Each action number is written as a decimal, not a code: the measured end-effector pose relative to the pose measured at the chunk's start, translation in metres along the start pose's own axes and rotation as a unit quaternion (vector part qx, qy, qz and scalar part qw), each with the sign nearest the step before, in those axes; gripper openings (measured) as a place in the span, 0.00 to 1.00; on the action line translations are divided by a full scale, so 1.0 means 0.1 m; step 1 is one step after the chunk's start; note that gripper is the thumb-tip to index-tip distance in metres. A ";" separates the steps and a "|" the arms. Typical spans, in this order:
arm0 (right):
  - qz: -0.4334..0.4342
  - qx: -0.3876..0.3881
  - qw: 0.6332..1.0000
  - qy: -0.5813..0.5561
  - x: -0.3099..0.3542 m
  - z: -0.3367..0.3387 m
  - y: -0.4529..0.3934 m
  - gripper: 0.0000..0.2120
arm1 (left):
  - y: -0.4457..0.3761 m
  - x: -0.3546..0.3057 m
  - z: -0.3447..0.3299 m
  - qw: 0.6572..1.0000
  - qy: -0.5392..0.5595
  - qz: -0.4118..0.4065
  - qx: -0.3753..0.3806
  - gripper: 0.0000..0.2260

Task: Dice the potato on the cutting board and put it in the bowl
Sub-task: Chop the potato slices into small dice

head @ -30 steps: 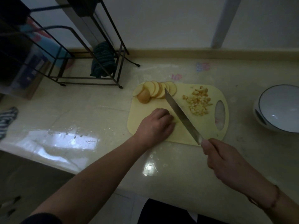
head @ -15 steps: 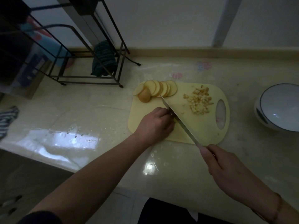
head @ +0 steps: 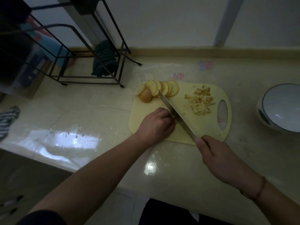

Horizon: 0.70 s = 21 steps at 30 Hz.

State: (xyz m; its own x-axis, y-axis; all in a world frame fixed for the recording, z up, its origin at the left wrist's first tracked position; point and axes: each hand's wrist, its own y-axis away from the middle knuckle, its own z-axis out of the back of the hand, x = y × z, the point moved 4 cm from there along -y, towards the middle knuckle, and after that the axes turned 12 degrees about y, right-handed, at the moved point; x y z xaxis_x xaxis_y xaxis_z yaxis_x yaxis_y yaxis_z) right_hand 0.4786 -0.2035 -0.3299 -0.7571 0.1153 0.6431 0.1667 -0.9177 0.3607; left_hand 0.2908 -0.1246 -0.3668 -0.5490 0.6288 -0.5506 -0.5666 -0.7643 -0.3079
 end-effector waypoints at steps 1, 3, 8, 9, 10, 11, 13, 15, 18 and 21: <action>-0.006 0.005 1.000 -0.006 -0.03 0.03 0.00 0.24 | 0.00 -0.01 0.01 1.000 0.001 -0.001 -0.002 0.08; -0.019 0.013 1.000 -0.020 -0.10 0.09 0.01 0.27 | 0.01 -0.02 0.01 1.000 0.000 -0.001 -0.005 0.07; -0.033 0.015 0.998 -0.048 -0.17 0.12 0.05 0.27 | 0.04 0.00 -0.01 0.999 0.014 0.034 -0.023 0.08; -0.029 0.011 0.998 -0.046 -0.15 0.11 0.05 0.27 | 0.04 0.00 0.00 0.999 0.017 0.040 -0.024 0.08; -0.024 0.008 0.999 -0.044 -0.12 0.10 0.07 0.26 | 0.05 -0.01 0.01 0.998 0.020 0.045 -0.025 0.08; -0.019 0.006 0.999 -0.045 -0.10 0.09 0.08 0.26 | 0.06 -0.02 0.02 0.998 0.022 0.049 -0.028 0.09; -0.008 0.006 0.999 -0.051 -0.05 0.08 0.12 0.25 | 0.08 -0.04 0.05 0.998 0.018 0.049 -0.036 0.10; 0.001 0.008 0.999 -0.052 -0.01 0.06 0.16 0.25 | 0.09 -0.05 0.06 0.998 0.010 0.043 -0.043 0.10; 0.006 0.010 0.999 -0.039 0.03 0.06 0.18 0.24 | 0.10 -0.05 0.06 0.998 0.004 0.036 -0.044 0.09; 0.010 0.004 1.000 -0.027 0.04 0.06 0.18 0.23 | 0.09 -0.05 0.04 0.999 -0.002 0.031 -0.036 0.09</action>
State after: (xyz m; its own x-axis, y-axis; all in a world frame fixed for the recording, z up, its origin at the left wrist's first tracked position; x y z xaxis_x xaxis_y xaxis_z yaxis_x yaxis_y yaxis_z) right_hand 0.4824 -0.2171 -0.3172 -0.7179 0.1173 0.6862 0.1873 -0.9168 0.3527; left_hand 0.2862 -0.1338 -0.3636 -0.5848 0.5799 -0.5672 -0.4850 -0.8104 -0.3286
